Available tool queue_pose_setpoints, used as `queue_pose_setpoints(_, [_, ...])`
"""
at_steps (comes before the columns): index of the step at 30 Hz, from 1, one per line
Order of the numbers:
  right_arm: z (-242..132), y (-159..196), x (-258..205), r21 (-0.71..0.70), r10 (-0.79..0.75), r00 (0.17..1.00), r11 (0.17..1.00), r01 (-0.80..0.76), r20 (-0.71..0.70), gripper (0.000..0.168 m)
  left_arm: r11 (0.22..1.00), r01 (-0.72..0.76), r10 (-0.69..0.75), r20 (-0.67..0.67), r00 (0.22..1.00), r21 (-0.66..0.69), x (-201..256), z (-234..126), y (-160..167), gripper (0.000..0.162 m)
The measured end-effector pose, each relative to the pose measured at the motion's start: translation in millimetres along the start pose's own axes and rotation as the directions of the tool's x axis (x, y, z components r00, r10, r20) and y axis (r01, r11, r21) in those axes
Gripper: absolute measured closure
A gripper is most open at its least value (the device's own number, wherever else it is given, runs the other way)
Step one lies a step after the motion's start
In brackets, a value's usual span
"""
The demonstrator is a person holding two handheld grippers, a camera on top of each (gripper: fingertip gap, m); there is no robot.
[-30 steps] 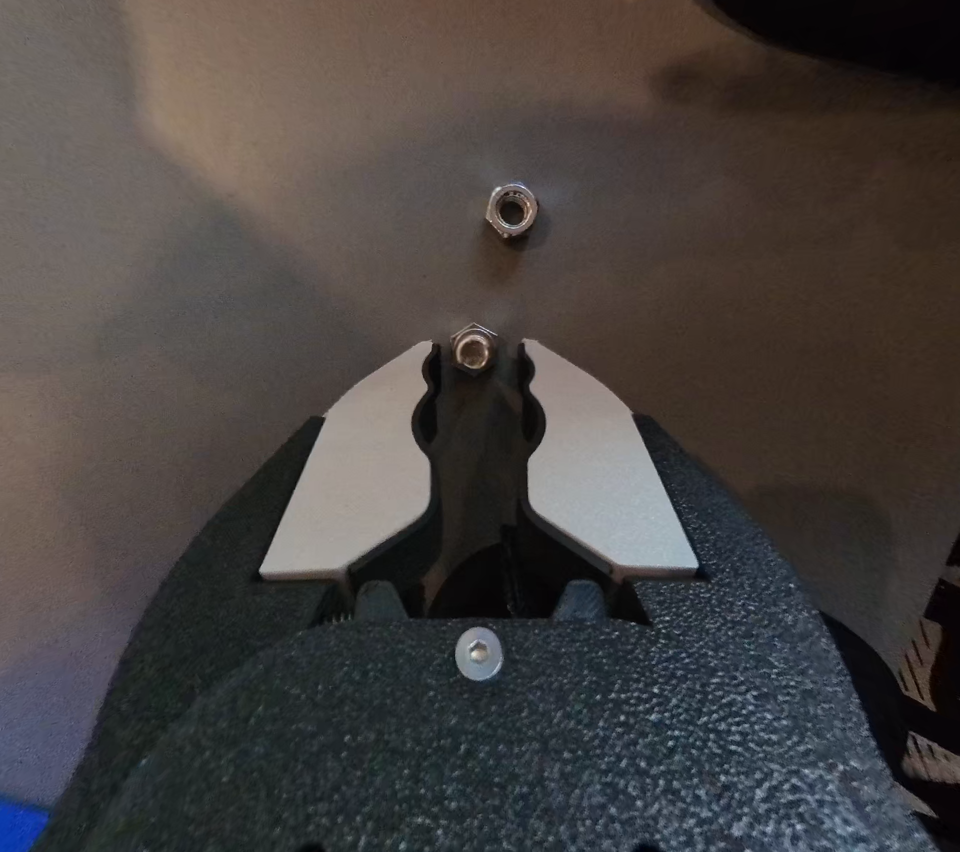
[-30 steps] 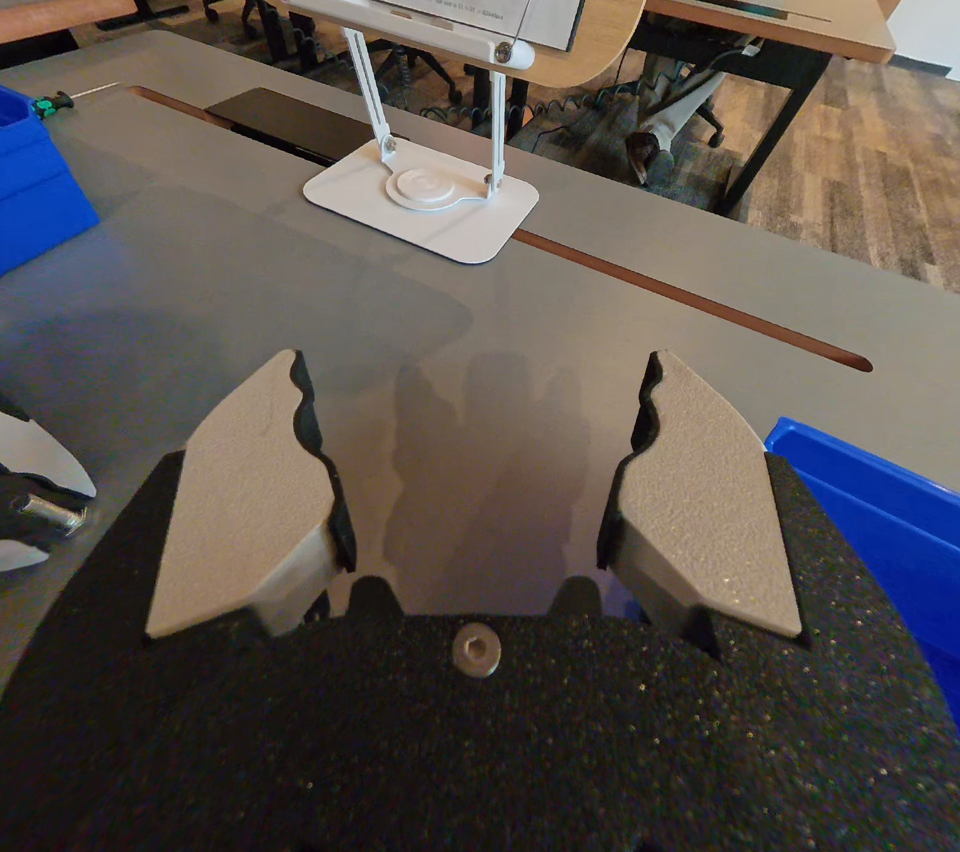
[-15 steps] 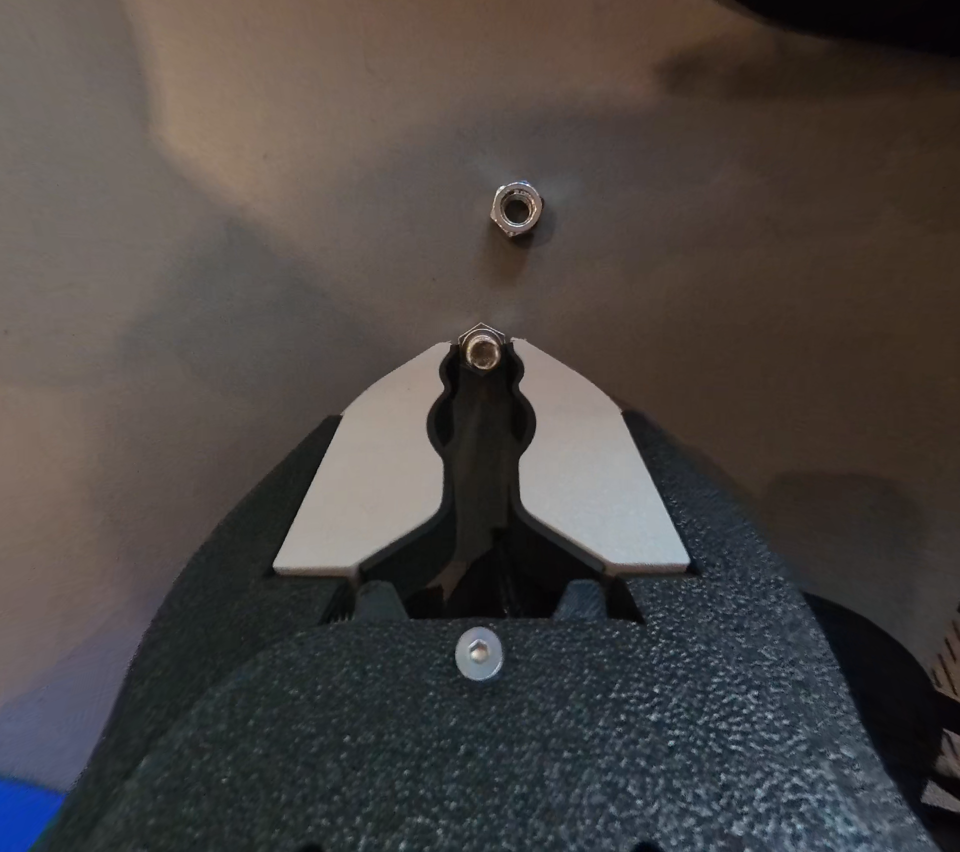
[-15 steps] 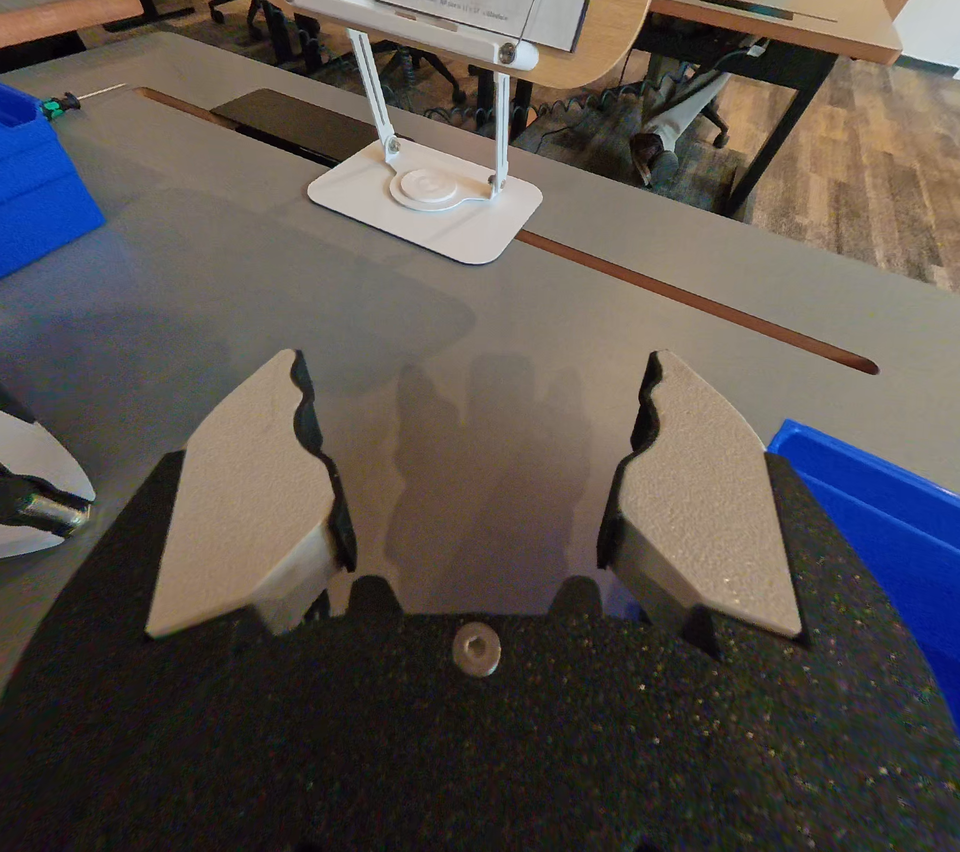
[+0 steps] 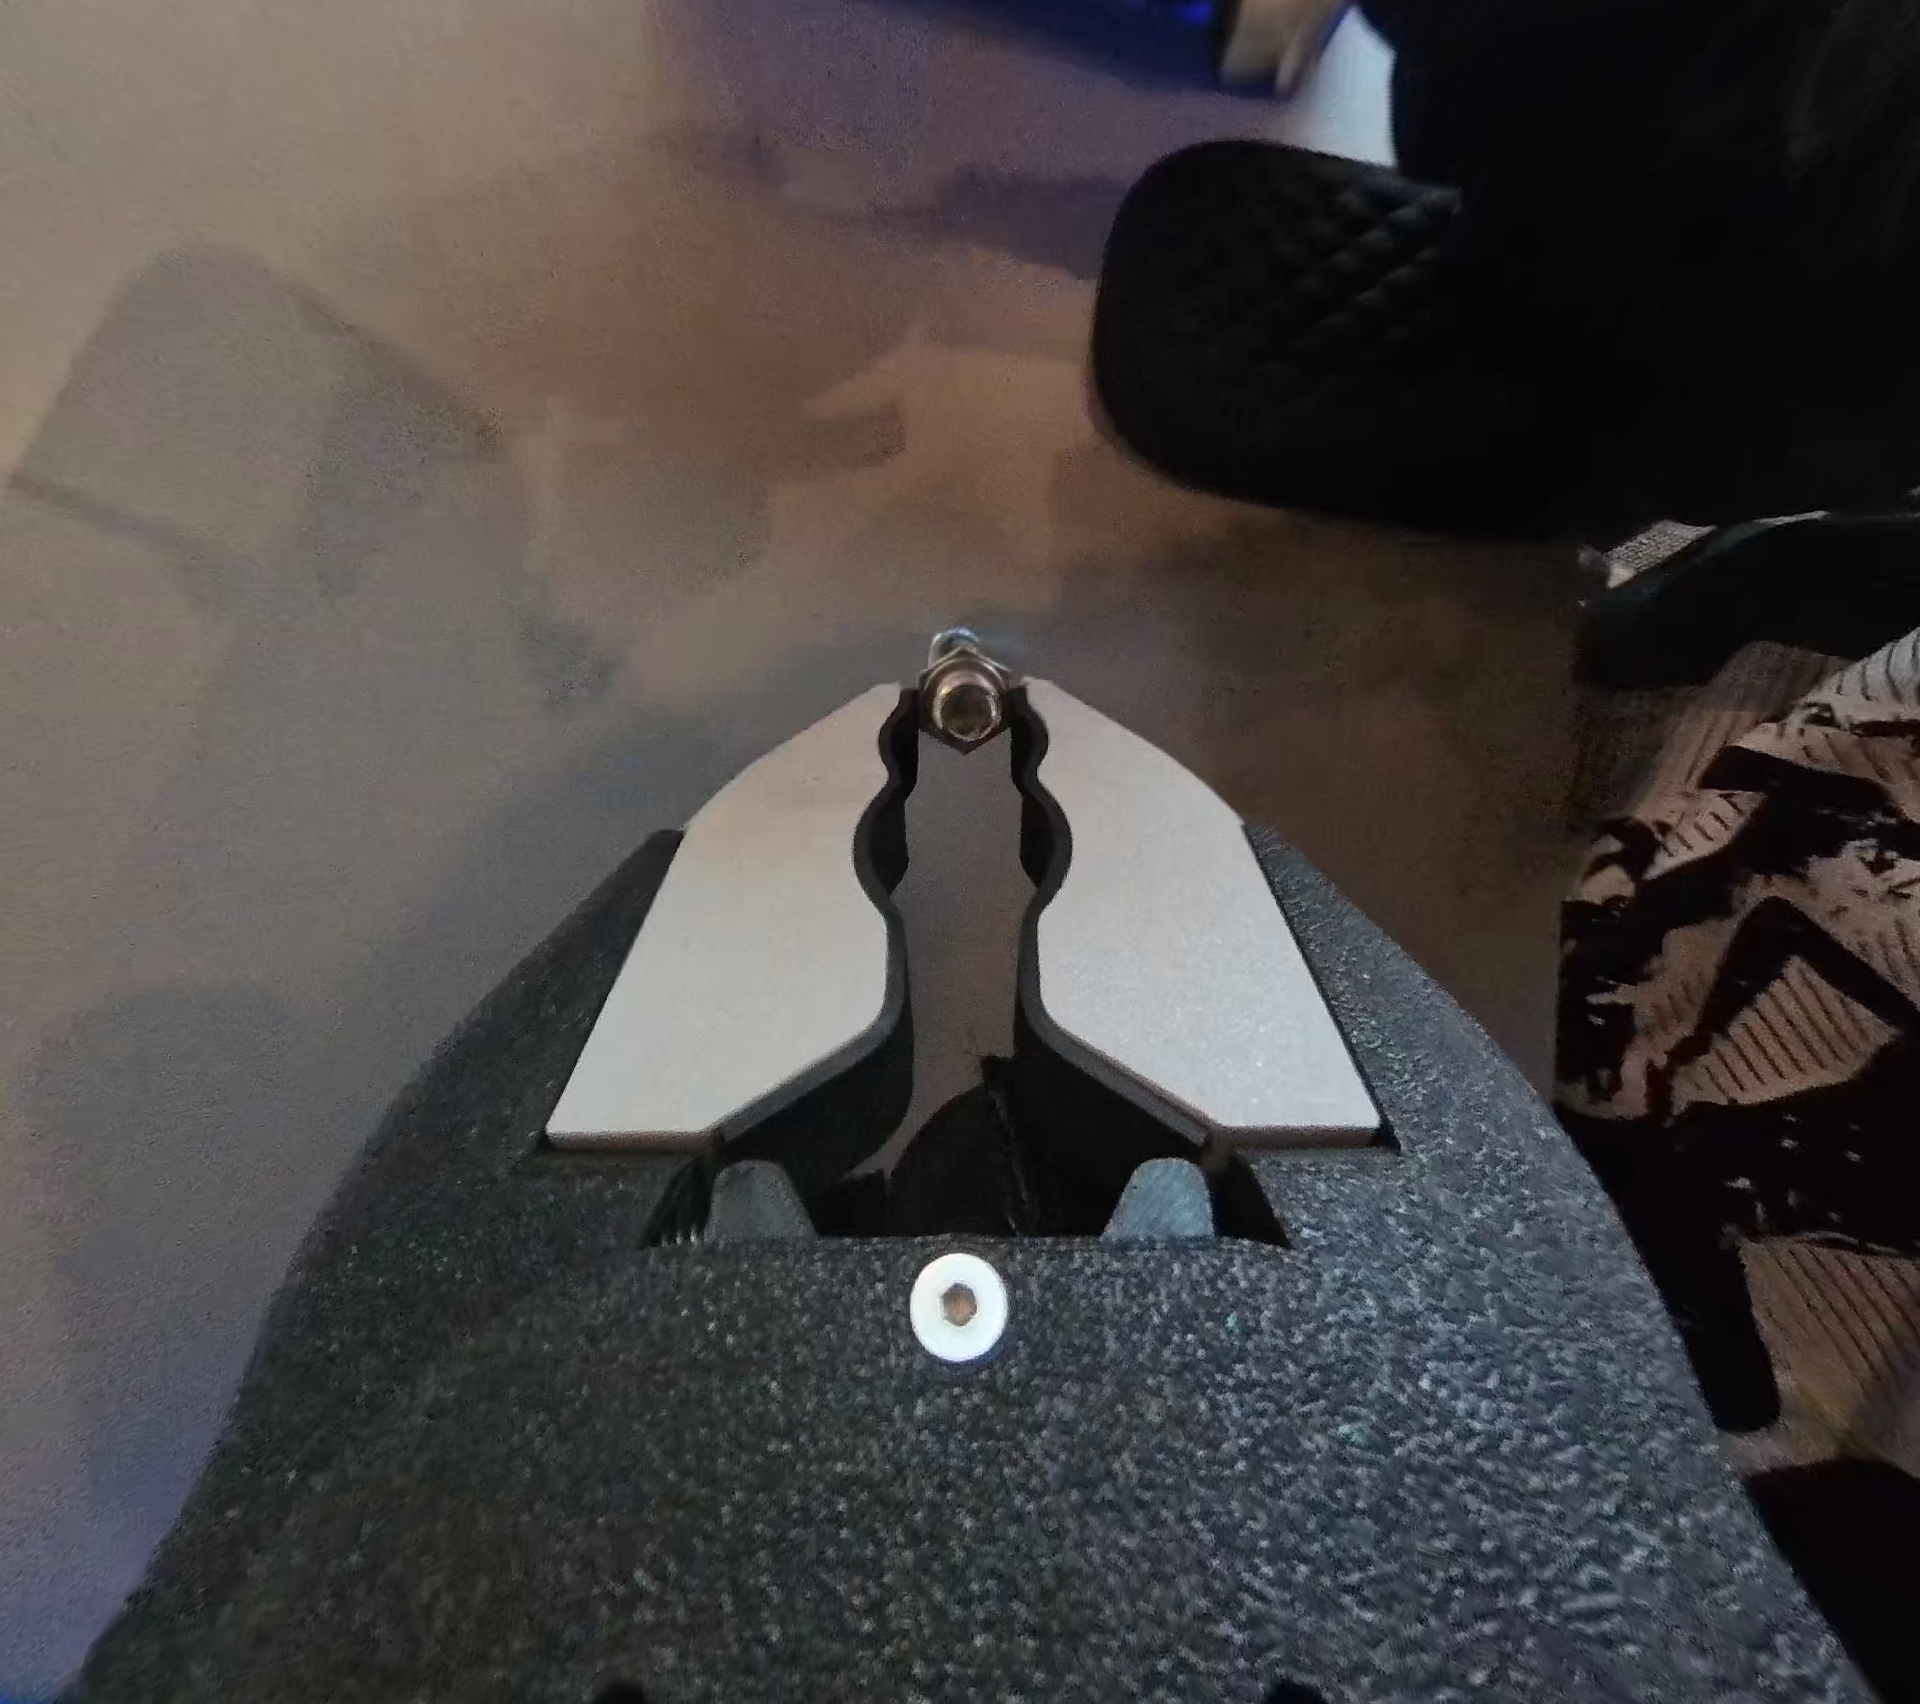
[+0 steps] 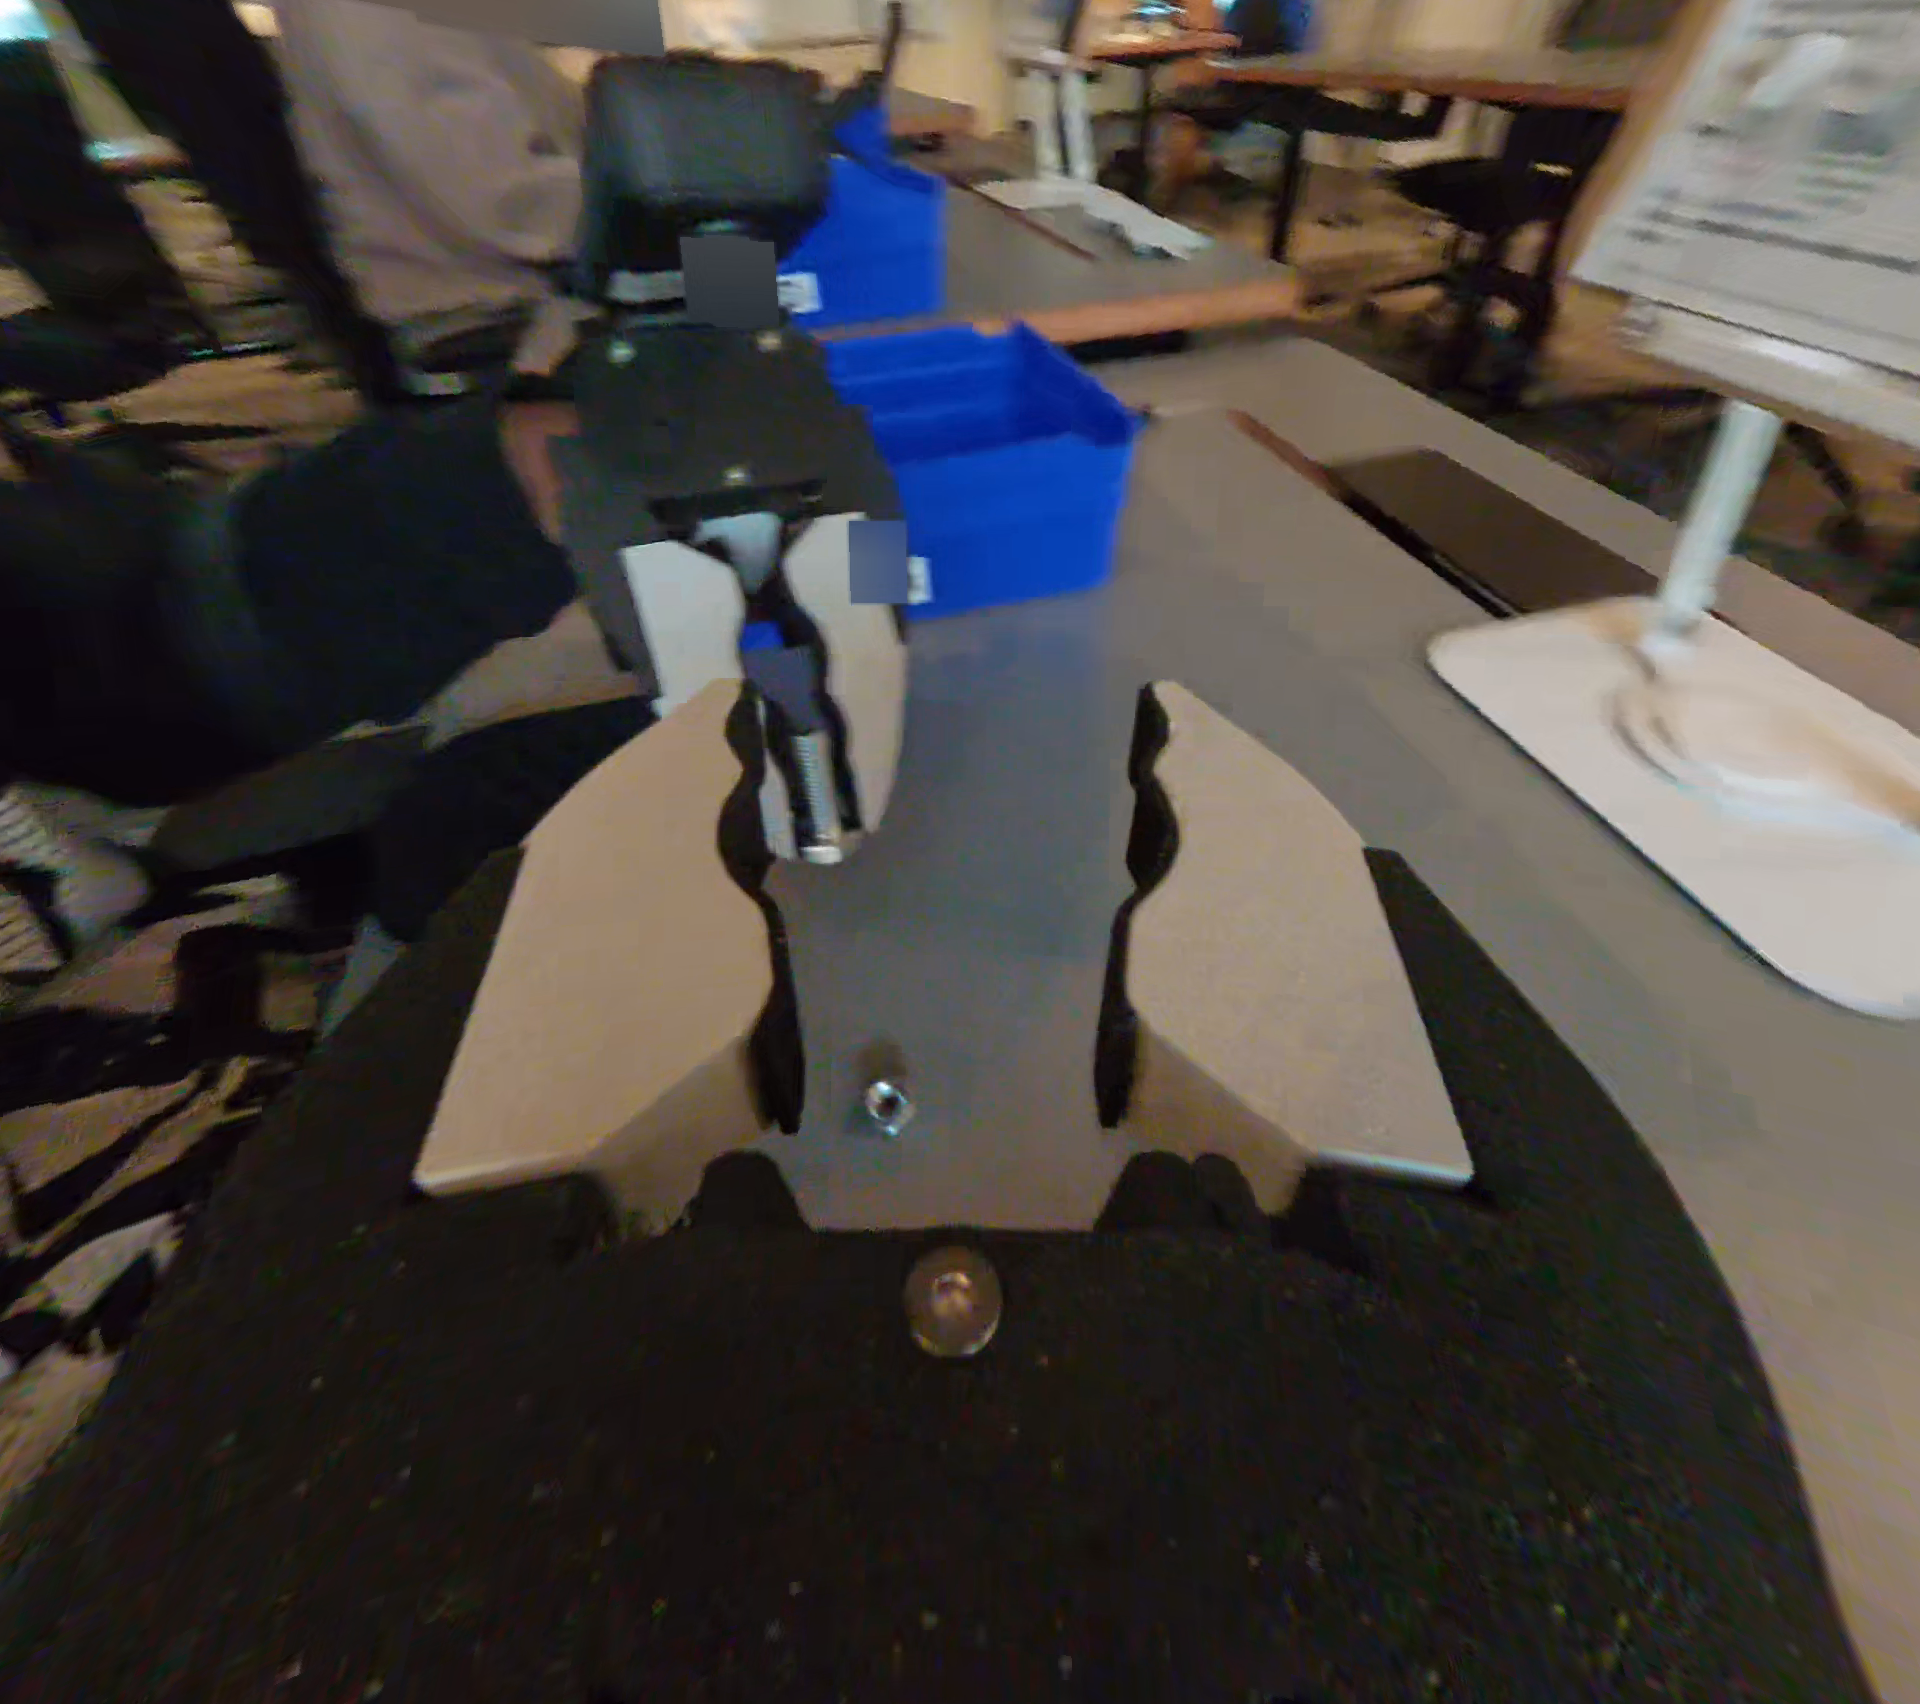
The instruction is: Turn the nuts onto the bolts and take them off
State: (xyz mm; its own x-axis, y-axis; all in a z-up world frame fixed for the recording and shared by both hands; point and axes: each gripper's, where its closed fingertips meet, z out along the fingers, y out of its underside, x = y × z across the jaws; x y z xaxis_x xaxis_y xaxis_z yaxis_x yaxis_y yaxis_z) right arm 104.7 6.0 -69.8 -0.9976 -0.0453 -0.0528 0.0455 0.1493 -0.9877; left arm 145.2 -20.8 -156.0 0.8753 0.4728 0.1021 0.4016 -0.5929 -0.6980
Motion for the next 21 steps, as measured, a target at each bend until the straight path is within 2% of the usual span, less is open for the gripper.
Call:
queue_pose_setpoints(3, [15.6, -2.0, -21.2, 0.005, -0.040, 0.995, 0.999, 0.040, 0.093, 0.120, 1.000, -0.030, 0.030, 0.023, 0.999, 0.004, 2.5, -4.9, -9.8, 0.145])
queue_pose_setpoints(9, [37.6, 19.9, -28.8, -0.135, -0.097, 0.991, 0.985, 0.109, 0.094, 0.138, 0.999, -0.037, 0.038, 0.078, 0.996, -0.011, -0.6, -6.1, -17.1, 0.145])
queue_pose_setpoints(21, [44.2, 32.8, -31.7, -0.205, -0.118, 0.987, 0.969, 0.138, 0.106, 0.151, 0.998, -0.050, 0.054, 0.096, 0.994, -0.041, -2.9, -3.7, -17.0, 0.144])
